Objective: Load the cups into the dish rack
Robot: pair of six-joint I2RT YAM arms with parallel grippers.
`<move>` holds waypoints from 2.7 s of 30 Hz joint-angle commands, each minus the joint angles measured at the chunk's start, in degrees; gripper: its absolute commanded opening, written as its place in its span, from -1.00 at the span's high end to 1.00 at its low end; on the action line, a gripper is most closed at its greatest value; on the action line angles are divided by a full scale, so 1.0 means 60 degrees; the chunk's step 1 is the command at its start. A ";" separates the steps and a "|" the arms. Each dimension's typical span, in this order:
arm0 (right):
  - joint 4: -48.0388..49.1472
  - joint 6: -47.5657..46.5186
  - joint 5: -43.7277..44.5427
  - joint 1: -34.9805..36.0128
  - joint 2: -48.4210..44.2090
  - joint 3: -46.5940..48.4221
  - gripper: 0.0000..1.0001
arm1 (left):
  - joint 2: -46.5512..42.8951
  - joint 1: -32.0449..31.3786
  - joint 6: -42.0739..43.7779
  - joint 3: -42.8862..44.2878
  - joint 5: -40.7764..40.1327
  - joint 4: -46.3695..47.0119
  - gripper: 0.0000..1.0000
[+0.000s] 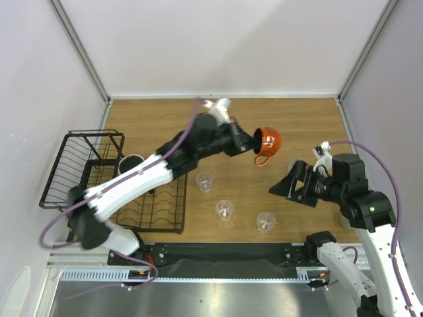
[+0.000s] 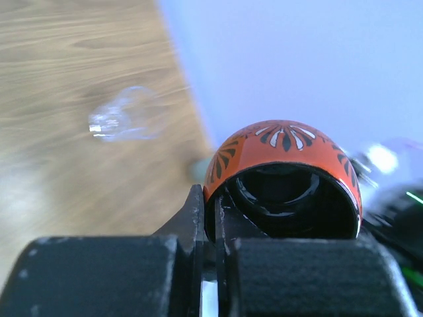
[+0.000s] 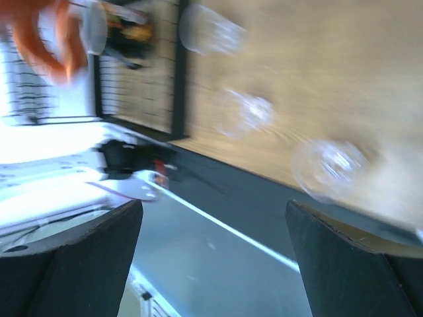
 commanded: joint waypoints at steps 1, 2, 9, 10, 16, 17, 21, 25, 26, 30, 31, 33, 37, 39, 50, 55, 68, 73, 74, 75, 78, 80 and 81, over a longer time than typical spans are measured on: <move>0.3140 0.0493 -0.1714 0.0047 0.0215 0.0297 -0.94 | -0.1584 0.0453 -0.2064 -0.1719 0.0395 0.2898 0.99; 0.3554 0.0612 -0.2122 0.0047 0.0389 0.0283 -0.93 | -0.2051 0.0526 -0.2706 -0.2086 0.0395 0.3222 1.00; 0.6998 0.2178 -0.3925 0.0164 0.1034 -0.0068 -0.82 | -0.3725 0.0791 -0.4220 -0.4064 -0.0013 0.4160 0.99; 0.7610 0.2398 -0.4030 0.0208 0.1094 -0.0098 -0.80 | -0.3900 0.0791 -0.4424 -0.4242 -0.0116 0.4293 0.99; 0.8201 0.2722 -0.3782 0.0706 0.1459 0.0034 -0.75 | -0.4371 0.0718 -0.5450 -0.5517 -0.0410 0.5816 0.99; 0.8275 0.2795 -0.3796 0.0851 0.1518 0.0034 -0.71 | -0.4356 0.0689 -0.5568 -0.5561 -0.0439 0.5934 0.99; 0.8670 0.3029 -0.3533 0.1452 0.1797 0.0019 -0.69 | -0.4181 0.0425 -0.5467 -0.5285 -0.0572 0.6037 0.99; 0.8803 0.3293 -0.3094 0.1936 0.2031 0.0034 -0.65 | -0.3932 0.0351 -0.5641 -0.5137 -0.0454 0.6242 0.99; 0.8759 0.3323 -0.2919 0.2009 0.2119 0.0034 -0.63 | -0.3902 0.0337 -0.5700 -0.5166 -0.0454 0.6272 0.99; 0.8700 0.3557 -0.2655 0.2302 0.2266 0.0005 -0.61 | -0.3829 0.0206 -0.5774 -0.5195 -0.0469 0.6257 1.00; 0.8715 0.3586 -0.2596 0.2361 0.2281 0.0004 -0.60 | -0.3800 0.0190 -0.5818 -0.5210 -0.0469 0.6272 0.99; 0.8627 0.3514 -0.2464 0.2507 0.2339 -0.0010 -0.57 | -0.3712 0.0103 -0.5891 -0.5239 -0.0469 0.6432 1.00; 0.8803 0.3499 -0.2157 0.2698 0.2266 -0.0113 -0.48 | -0.3536 0.0044 -0.5994 -0.5137 -0.0352 0.6506 0.99; 0.8773 0.3426 -0.1981 0.2699 0.2237 -0.0127 -0.36 | -0.3477 0.0015 -0.5965 -0.5078 -0.0293 0.6492 0.99; 0.8144 0.3177 -0.1131 0.2684 0.2310 -0.0215 0.72 | -0.2980 0.0014 -0.6096 -0.4976 0.0247 0.6580 0.99; 0.7924 0.3074 -0.1087 0.2699 0.2340 -0.0259 1.00 | -0.3153 0.0014 -0.5995 -0.5165 0.0265 0.6041 0.99; 0.8114 0.2986 -0.1204 0.2728 0.2618 -0.0259 1.00 | -0.4165 0.0498 -0.5043 -0.5344 0.0044 0.3330 -0.21; 0.7661 0.2621 -0.1013 0.2728 0.2632 -0.0084 1.00 | -0.4428 0.0542 -0.4514 -0.5297 0.0014 0.2229 -0.41; 0.7515 0.2562 -0.0926 0.2728 0.2661 -0.0069 1.00 | -0.4661 0.0542 -0.4514 -0.5574 -0.0015 0.2229 -0.38; 0.7398 0.2489 -0.0867 0.2728 0.2647 -0.0011 1.00 | -0.4838 0.0556 -0.4471 -0.5707 -0.0044 0.2214 -0.35; 0.6914 0.2123 -0.0633 0.2742 0.2808 0.0121 1.00 | -0.5570 0.0630 -0.4078 -0.5986 -0.0351 0.1616 -0.22; 0.6607 0.1816 -0.0487 0.2772 0.2968 0.0282 1.00 | -0.5965 0.0688 -0.3652 -0.5798 -0.0600 0.0724 -0.11; 0.6519 0.1727 -0.0225 0.2844 0.3042 0.0355 1.00 | -0.6272 0.0688 -0.3070 -0.5637 -0.0920 0.0314 -0.08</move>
